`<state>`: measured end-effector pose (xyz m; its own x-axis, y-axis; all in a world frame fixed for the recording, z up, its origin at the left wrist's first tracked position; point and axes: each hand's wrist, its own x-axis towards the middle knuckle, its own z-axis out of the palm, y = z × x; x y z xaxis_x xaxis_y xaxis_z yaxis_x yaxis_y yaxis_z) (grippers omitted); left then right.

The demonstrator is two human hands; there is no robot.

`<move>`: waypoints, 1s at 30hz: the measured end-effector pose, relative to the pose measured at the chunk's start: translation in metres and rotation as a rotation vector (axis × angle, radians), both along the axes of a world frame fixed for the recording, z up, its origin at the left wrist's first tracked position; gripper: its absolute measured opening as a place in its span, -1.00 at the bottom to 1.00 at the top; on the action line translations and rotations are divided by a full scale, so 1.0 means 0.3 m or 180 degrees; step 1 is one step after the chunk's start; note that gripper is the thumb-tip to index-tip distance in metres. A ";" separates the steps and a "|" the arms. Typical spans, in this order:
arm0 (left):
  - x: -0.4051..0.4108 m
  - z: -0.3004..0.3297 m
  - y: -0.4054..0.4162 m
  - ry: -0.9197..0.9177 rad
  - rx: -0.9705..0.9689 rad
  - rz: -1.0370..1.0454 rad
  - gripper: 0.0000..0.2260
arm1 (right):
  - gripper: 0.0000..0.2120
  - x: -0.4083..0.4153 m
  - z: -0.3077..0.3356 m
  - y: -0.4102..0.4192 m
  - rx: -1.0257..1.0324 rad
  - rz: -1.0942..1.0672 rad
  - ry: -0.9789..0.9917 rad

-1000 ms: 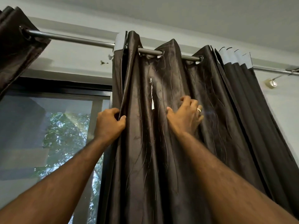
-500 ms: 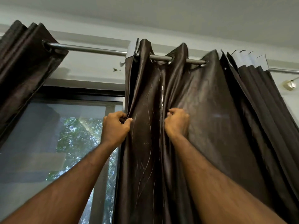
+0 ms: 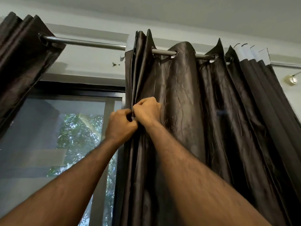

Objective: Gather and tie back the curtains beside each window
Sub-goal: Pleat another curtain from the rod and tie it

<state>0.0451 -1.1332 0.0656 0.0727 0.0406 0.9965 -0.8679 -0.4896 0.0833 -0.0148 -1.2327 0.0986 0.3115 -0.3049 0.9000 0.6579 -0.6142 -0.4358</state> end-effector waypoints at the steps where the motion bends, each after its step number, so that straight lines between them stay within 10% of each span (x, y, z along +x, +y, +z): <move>1: -0.007 -0.003 -0.023 -0.0008 0.0042 0.0057 -0.76 | -0.86 -0.008 0.003 -0.013 -0.0020 0.0046 0.0022; 9: -0.003 -0.004 -0.106 -0.0107 -0.0105 0.0431 -0.70 | -0.90 -0.039 -0.020 -0.265 -0.0209 -0.0856 -0.0377; 13: 0.015 -0.020 -0.098 -0.0266 -0.0147 0.0458 -0.61 | -0.48 -0.034 -0.061 -0.449 0.0397 -0.1963 -0.0251; 16: 0.022 -0.029 -0.089 -0.0332 -0.0195 0.0340 -0.53 | -0.33 -0.017 -0.074 -0.528 0.0705 -0.1694 0.0330; 22: 0.022 -0.043 -0.063 -0.0388 -0.0289 0.0247 -0.62 | -0.71 0.006 -0.117 -0.489 0.0507 -0.1477 -0.0014; 30: 0.025 -0.026 -0.028 -0.0303 -0.0210 0.0230 -0.62 | -0.91 0.044 -0.018 -0.086 -0.0909 -0.0085 -0.0105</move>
